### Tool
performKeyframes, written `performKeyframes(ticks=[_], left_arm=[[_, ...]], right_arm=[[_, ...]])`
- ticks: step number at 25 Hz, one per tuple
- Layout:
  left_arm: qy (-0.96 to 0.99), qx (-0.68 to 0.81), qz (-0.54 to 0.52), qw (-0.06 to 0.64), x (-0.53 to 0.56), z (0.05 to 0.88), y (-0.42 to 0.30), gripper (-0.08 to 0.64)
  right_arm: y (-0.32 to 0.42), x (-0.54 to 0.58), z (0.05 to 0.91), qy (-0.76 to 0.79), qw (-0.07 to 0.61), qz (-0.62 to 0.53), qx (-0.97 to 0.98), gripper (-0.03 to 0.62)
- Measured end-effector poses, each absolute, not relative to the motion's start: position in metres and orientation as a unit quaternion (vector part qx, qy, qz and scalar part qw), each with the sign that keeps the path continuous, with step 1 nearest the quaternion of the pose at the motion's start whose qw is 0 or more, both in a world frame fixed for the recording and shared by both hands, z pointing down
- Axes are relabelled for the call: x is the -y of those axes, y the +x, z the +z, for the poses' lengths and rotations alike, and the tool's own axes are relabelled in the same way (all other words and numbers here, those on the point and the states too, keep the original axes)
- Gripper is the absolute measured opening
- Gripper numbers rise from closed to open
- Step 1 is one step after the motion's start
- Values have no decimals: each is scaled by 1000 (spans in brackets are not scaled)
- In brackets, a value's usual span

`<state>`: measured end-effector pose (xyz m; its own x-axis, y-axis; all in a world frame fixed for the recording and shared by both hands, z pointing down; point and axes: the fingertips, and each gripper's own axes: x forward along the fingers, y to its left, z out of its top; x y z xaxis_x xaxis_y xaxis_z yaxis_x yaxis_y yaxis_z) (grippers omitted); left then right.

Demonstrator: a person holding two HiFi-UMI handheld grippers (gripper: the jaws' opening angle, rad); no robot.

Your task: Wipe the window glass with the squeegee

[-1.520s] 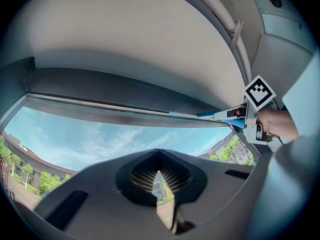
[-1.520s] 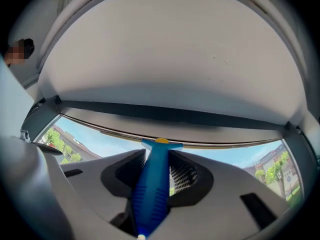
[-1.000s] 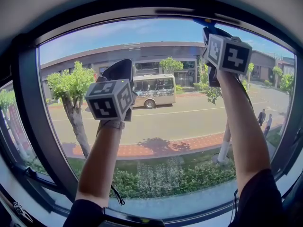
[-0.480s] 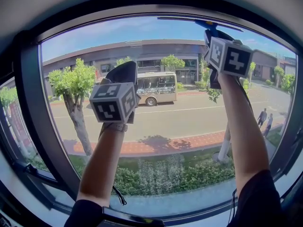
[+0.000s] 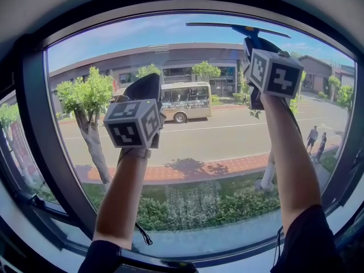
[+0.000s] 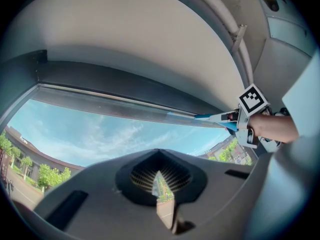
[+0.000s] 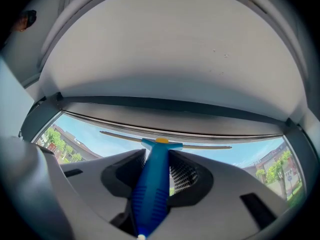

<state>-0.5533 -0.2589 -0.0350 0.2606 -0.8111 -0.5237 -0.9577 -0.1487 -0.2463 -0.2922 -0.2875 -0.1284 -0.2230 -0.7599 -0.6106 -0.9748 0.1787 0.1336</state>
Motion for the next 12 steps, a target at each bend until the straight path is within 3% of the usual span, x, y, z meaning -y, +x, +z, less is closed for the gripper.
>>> performKeyframes(ticks=[12], left_arm=[[-752, -592, 128, 261, 258, -17, -553, 0]], right_arm=[[-296, 286, -101, -585, 195, 254, -745, 143]])
